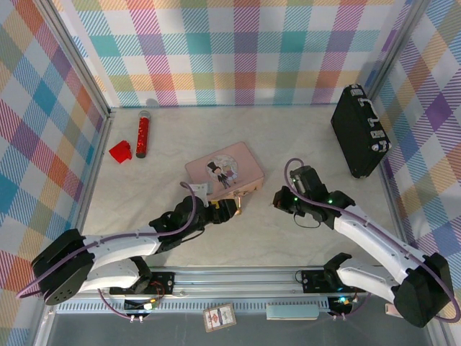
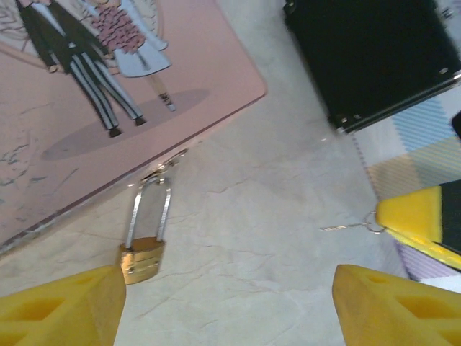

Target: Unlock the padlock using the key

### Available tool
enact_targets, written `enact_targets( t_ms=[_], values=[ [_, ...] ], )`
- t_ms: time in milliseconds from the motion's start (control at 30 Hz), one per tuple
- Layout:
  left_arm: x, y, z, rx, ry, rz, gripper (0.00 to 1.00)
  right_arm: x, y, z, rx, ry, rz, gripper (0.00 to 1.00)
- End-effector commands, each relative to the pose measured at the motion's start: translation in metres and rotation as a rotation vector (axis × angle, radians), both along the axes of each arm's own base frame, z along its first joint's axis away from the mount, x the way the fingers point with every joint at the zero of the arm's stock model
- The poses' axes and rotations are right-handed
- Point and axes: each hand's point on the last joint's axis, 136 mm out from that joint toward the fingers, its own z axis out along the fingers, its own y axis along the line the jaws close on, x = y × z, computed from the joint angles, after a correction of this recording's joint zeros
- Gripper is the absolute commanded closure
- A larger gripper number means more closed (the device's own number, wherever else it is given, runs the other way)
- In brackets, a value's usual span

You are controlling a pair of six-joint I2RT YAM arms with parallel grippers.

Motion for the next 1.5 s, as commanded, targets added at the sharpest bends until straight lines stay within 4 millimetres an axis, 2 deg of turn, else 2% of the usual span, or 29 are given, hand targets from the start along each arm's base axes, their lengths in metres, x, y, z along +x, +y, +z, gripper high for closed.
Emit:
enact_targets(
  t_ms=[0,200,333,433,533,700,833,1167,1367,1467],
  values=[
    [-0.007,-0.005,0.020,-0.098,-0.016,-0.032,0.29,0.010,0.025,0.041,0.162,-0.060,0.009,1.00],
    [-0.010,-0.009,0.045,-0.255,0.025,-0.023,0.40,0.020,0.043,0.074,0.270,-0.124,0.026,1.00],
    [-0.007,-0.011,0.054,-0.510,0.227,0.080,0.42,0.024,0.060,0.096,0.348,-0.201,0.068,1.00],
    [-0.003,-0.012,0.046,-0.585,0.352,0.152,0.42,0.026,0.072,0.104,0.378,-0.253,0.090,1.00],
    [-0.001,-0.017,0.047,-0.626,0.392,0.184,0.42,0.026,0.081,0.107,0.399,-0.280,0.100,1.00],
    [0.007,-0.028,0.063,-0.722,0.404,0.185,0.42,0.022,0.093,0.107,0.431,-0.310,0.129,1.00],
    [0.011,-0.032,0.067,-0.768,0.417,0.189,0.42,0.018,0.098,0.103,0.445,-0.324,0.147,1.00],
    [0.014,-0.027,0.074,-0.821,0.403,0.208,0.39,0.011,0.093,0.081,0.430,-0.323,0.135,1.00],
    [0.014,-0.027,0.080,-0.836,0.395,0.204,0.38,0.002,0.102,0.079,0.450,-0.349,0.180,1.00],
    [0.013,-0.026,0.078,-0.825,0.401,0.207,0.34,0.002,0.106,0.081,0.450,-0.371,0.197,1.00]
  ],
)
